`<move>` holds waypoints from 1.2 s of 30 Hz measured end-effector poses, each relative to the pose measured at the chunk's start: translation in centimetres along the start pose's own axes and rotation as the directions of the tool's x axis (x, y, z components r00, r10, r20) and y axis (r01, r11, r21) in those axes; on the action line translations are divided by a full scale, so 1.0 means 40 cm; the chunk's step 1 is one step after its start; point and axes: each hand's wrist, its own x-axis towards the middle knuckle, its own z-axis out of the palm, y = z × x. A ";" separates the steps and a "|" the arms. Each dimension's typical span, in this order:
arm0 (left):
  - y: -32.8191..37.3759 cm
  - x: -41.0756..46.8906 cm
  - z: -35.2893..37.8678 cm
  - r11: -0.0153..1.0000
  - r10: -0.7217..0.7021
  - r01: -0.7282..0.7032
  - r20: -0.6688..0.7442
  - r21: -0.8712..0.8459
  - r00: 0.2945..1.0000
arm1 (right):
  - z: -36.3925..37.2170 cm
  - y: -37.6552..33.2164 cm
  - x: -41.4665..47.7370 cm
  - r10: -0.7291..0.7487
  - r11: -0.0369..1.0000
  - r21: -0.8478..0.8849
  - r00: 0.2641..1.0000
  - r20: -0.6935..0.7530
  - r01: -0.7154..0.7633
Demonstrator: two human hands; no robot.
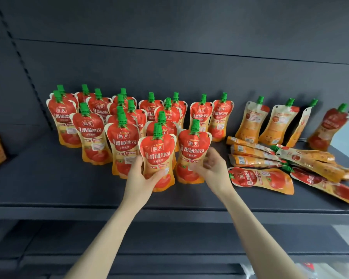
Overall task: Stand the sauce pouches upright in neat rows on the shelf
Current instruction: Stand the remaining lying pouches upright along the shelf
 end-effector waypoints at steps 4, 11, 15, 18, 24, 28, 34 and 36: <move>-0.044 -0.032 0.009 0.999 -0.021 0.023 -0.045 0.044 0.999 | 0.009 0.071 -0.025 0.067 0.986 -0.153 0.997 -0.038 -0.072; -0.056 -0.025 0.009 0.996 0.001 0.007 -0.098 0.090 0.995 | 0.013 0.074 -0.026 0.056 0.981 -0.184 0.996 -0.069 -0.068; -0.070 -0.033 0.014 0.979 0.055 -0.025 -0.148 0.201 0.987 | 0.027 0.058 -0.027 0.094 0.984 -0.148 0.993 -0.071 -0.104; -0.073 -0.032 0.013 0.971 0.089 -0.044 -0.182 0.236 0.979 | 0.033 0.058 -0.022 0.099 0.987 -0.121 0.991 -0.086 -0.109; -0.081 -0.032 0.015 0.959 0.125 -0.069 -0.191 0.276 0.974 | 0.026 0.064 -0.024 0.096 0.989 -0.108 0.991 -0.090 -0.106; -0.081 -0.031 0.015 0.965 0.119 -0.068 -0.191 0.254 0.974 | 0.028 0.071 -0.024 0.094 0.987 -0.122 0.991 -0.092 -0.104; -0.084 -0.030 0.014 0.968 0.114 -0.068 -0.182 0.243 0.977 | 0.032 0.070 -0.024 0.086 0.983 -0.153 0.991 -0.098 -0.101; -0.085 -0.030 0.014 0.967 0.119 -0.072 -0.185 0.243 0.976 | 0.033 0.068 -0.026 0.087 0.982 -0.158 0.991 -0.103 -0.103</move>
